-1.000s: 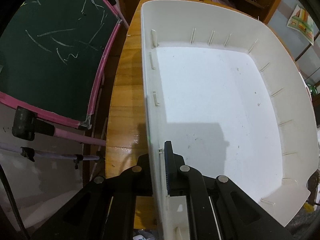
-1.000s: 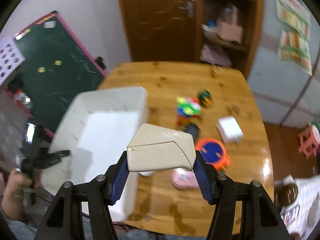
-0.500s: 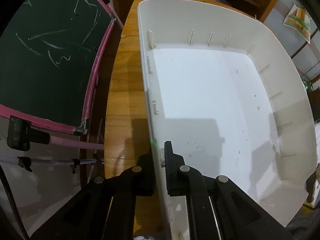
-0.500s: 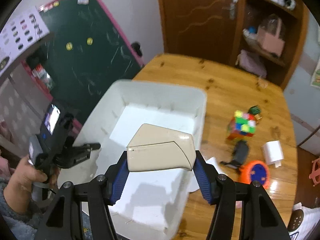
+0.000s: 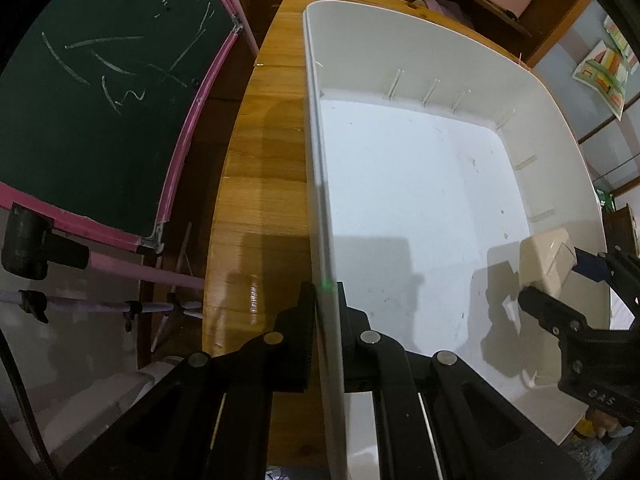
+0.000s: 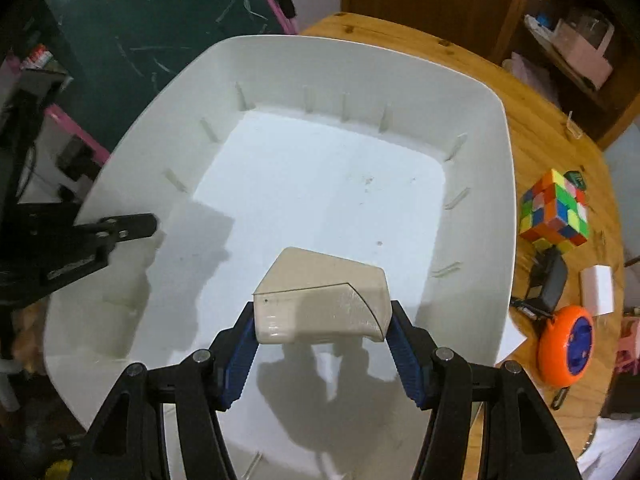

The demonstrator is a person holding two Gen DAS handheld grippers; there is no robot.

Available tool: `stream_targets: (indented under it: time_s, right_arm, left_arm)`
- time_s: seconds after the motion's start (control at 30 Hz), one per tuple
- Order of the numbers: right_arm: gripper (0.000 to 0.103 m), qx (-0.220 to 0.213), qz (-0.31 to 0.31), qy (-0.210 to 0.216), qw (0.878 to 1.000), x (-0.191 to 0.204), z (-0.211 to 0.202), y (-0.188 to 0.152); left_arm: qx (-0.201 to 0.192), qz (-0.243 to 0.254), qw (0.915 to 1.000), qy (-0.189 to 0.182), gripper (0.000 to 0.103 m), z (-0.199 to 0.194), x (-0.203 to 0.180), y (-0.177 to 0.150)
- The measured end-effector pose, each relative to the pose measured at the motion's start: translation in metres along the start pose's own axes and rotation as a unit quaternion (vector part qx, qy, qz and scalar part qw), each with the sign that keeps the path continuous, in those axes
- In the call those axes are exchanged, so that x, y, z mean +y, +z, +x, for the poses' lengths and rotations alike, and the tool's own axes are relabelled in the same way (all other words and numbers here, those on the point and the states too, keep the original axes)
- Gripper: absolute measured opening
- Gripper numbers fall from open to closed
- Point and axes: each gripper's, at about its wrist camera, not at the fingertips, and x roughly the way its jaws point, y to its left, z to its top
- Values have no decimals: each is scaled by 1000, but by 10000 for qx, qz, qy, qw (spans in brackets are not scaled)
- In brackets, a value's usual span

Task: Organize rigid objects
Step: 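Carry the beige block into the white tray and open the right tool, then grasp the orange-and-blue tape reel with the right tool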

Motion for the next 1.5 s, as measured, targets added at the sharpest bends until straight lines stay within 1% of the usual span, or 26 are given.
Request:
stream_targets:
  time_s: [0.17, 0.37, 0.47, 0.57, 0.73, 0.9, 0.97, 1.1, 1.27, 1.5]
  right_arm:
    - [63, -1, -290, -331, 9990, 11, 4, 0]
    - [63, -18, -548, -329, 9980, 22, 5, -1]
    - [63, -142, -574, -307, 9978, 24, -3, -2]
    - [63, -449, -507, -316, 9972, 19, -22, -3]
    - [63, -829, -176, -276, 9960, -5, -49, -8]
    - [63, -1031, 232, -425, 9935, -31, -67, -17]
    - [63, -1084, 381, -465, 9923, -41, -69, -18]
    - [63, -1217, 540, -627, 9891, -56, -82, -27]
    - [63, -1388, 778, -757, 9843, -80, -101, -40]
    - [63, -1392, 1278, -940, 9775, -124, -113, -66]
  left_arm:
    - [-6, 31, 10000, 89, 7, 0, -2, -1]
    - [12, 37, 9999, 143, 7, 1, -4, -2]
    - [3, 30, 9998, 173, 7, 1, -6, -2]
    - [-37, -30, 9997, 234, 8, 2, -7, -4]
    - [-180, -88, 9994, 296, 8, -2, -8, -9]
    - [-281, -264, 9988, 298, 8, -3, -8, -6]
    - [-314, -254, 9984, 387, 9, -2, -10, -3]
    - [-359, -179, 9979, 505, 9, 1, -17, 7]
    - [-439, 41, 9969, 654, 9, 4, -24, 17]
    - [-370, 151, 9977, 553, 9, 7, -25, 21]
